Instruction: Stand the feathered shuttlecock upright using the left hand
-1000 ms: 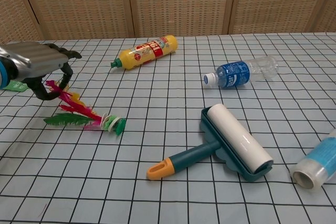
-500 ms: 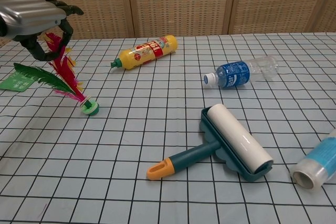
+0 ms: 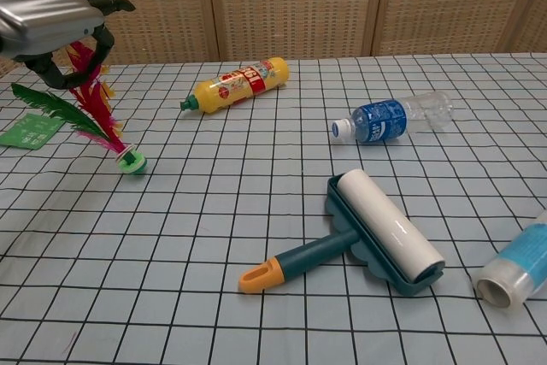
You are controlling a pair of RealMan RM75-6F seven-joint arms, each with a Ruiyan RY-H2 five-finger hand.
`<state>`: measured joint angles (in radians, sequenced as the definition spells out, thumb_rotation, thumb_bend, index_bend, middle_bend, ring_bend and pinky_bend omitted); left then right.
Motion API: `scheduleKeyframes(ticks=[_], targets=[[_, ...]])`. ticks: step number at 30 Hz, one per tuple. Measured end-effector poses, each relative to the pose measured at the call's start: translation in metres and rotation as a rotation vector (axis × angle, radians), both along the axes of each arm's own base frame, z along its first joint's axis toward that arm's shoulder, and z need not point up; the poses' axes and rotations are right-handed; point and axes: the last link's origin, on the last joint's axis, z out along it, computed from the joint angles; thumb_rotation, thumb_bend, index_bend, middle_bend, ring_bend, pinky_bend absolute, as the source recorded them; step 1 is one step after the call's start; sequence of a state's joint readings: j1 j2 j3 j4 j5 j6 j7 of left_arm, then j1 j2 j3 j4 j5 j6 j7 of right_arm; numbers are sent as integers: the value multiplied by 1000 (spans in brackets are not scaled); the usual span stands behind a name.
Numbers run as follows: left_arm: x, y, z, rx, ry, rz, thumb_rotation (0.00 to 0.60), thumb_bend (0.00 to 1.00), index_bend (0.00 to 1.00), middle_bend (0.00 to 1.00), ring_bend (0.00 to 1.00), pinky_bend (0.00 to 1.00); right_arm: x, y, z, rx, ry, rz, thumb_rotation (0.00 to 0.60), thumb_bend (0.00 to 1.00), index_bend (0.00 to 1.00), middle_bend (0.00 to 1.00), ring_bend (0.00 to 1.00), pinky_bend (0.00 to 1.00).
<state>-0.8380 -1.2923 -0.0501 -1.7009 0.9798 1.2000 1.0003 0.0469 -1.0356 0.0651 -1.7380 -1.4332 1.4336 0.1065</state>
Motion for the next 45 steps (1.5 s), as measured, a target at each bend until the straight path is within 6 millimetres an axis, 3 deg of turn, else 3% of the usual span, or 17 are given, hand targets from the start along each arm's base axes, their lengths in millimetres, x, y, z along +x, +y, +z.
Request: scheduleKeyframes(ticks=[6,8,13,17,31,37,45], targets=[[-1,-1,2,-1,-3,-1,600,400,758,0,0,0,0,0,0,1,1,-1,600,78,34,0,0,0],[-1,-2,3,-1,-2,-4,600,391,655,0,0,0,0,0,-1,3,1,-1,600,78,34,0,0,0],[-4,-3,2,-2,20,-8,600,289,194,0,0,0,0,0,-2,8,3,-2,600,78,33,0,0,0],[-5,-4,-1,8,54,-30,600,267,20,0,0,0,-1,0,-2,7,0,-3,600,78,33,0,0,0],[-2,-13,15,72,-106,-55,600,266,0,0,0,0,0,0,-1,8,3,2,600,78,34,0,0,0],[-11,-46,28,63,-263,-21,600,266,3,0,0,0,2,0,-2,9,7,14,600,79,35,0,0,0],[-56,-112,37,30,-444,106,600,266,14,0,0,0,7,2,-3,-1,33,48,600,78,39,0,0,0]])
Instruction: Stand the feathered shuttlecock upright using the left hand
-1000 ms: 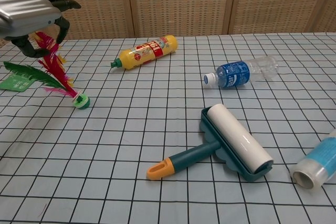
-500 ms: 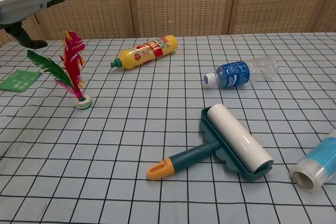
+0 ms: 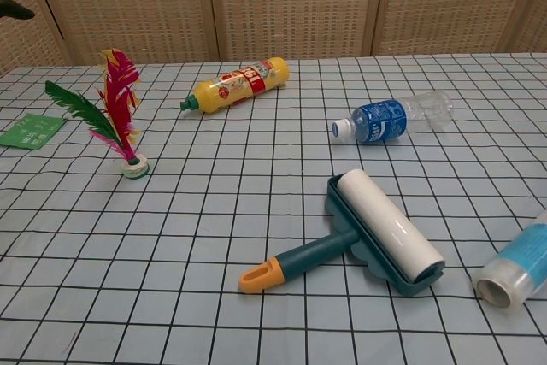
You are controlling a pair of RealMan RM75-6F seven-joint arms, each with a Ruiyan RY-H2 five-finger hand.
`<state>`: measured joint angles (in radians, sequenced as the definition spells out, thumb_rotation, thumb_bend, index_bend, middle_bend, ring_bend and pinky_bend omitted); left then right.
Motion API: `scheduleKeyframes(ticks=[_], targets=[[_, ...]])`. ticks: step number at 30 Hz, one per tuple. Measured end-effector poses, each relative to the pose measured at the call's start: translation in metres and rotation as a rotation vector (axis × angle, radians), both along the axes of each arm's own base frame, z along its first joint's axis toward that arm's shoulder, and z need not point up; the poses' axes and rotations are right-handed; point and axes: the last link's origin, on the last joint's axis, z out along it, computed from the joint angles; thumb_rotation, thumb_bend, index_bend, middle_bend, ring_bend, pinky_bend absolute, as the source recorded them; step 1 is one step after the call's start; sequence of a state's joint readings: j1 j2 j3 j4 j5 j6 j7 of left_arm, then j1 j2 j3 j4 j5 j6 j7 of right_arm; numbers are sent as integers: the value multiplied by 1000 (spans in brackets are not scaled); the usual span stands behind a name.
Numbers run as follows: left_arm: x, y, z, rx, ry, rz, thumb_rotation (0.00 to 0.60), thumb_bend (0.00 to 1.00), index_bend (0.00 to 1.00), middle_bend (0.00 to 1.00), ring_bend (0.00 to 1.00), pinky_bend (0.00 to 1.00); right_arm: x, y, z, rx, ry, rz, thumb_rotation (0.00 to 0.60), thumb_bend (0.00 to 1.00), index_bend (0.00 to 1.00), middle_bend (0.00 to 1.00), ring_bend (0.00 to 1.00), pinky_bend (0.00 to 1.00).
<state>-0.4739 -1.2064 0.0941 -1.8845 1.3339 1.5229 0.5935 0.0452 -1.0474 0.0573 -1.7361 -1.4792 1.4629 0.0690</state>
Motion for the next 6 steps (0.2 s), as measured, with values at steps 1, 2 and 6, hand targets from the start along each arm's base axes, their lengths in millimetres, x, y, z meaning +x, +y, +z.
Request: scheduleKeyframes(ticks=[1,2,6], targets=[[-8,-10,2,-2,-20,14,600,266,14,0,0,0,1,0,0,1,3,4,600,78,39,0,0,0],[-15,-18,3,-3,-29,28,600,266,14,0,0,0,2,1,-1,2,6,9,600,78,39,0,0,0],[-51,-47,9,7,-47,112,600,266,17,0,0,0,6,5,-3,8,20,22,600,78,40,0,0,0]])
